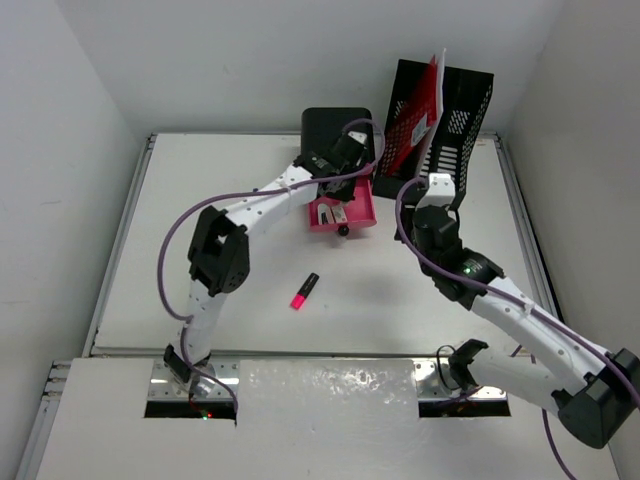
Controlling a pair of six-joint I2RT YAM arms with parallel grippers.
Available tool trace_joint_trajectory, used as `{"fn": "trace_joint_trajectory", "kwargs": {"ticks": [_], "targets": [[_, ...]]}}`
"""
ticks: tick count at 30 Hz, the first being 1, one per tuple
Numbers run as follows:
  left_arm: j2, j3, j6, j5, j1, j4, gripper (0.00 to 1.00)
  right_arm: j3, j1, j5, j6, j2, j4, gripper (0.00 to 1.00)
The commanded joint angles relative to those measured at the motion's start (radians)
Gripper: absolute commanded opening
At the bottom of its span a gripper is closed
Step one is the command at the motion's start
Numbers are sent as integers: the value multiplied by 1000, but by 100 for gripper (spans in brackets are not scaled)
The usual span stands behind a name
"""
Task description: Organize the desk
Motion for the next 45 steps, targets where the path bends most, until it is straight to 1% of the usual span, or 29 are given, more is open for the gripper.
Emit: {"fn": "trace_joint_trajectory", "kwargs": {"ticks": [1,8,13,14,15,16,18,20,21,23,25,26,27,28,29,30,31,33,35,36,37,39,42,45], "targets": [[27,67,11,25,6,21,0,-14,3,56,17,-45,-27,47],[79,52,-10,25,6,73,0,-32,5,53,50,-73,-62,47],[93,57,-33,89,8,105,0,-38,5,30,63,-61,-59,47],[89,57,-39,98,6,108,5,-40,3,26,64,-54,-53,47],[81,57,-41,100,6,107,12,-41,3,17,66,-50,-50,47],[67,55,-38,94,6,107,39,-41,5,4,66,-41,-44,47],[52,52,-30,88,5,104,57,-41,3,-13,66,-30,-35,47],[21,58,-15,85,6,87,64,-48,5,-34,63,-5,-10,47],[10,66,-10,88,6,81,66,-49,3,-63,63,2,0,47],[-28,95,17,109,6,58,66,-55,3,-92,66,37,36,47],[-68,138,53,109,8,41,65,-60,5,-141,69,64,75,48],[-83,145,66,101,6,41,62,-63,3,-157,84,93,88,49],[-114,162,92,77,11,53,54,-67,5,-187,90,107,112,49],[-128,167,106,60,12,65,42,-71,5,-198,95,120,128,49],[-141,167,117,43,18,82,18,-71,5,-212,110,134,140,49],[-157,173,134,28,35,116,4,-77,3,-239,118,157,163,49],[-154,191,137,2,49,122,0,-83,3,-250,133,169,175,49],[-126,260,142,6,107,134,0,-98,3,-279,147,202,230,49],[-99,250,155,26,149,189,0,-110,5,-318,167,223,261,50],[-74,242,194,75,184,237,0,-110,5,-335,171,248,279,50],[-59,247,205,89,199,251,0,-109,3,-358,178,260,287,50],[-16,254,223,120,225,294,0,-100,5,-372,179,295,301,50],[28,254,248,166,232,349,0,-89,3,-398,185,335,319,51],[73,257,242,228,244,393,0,-72,5,-418,188,367,335,52]]}}
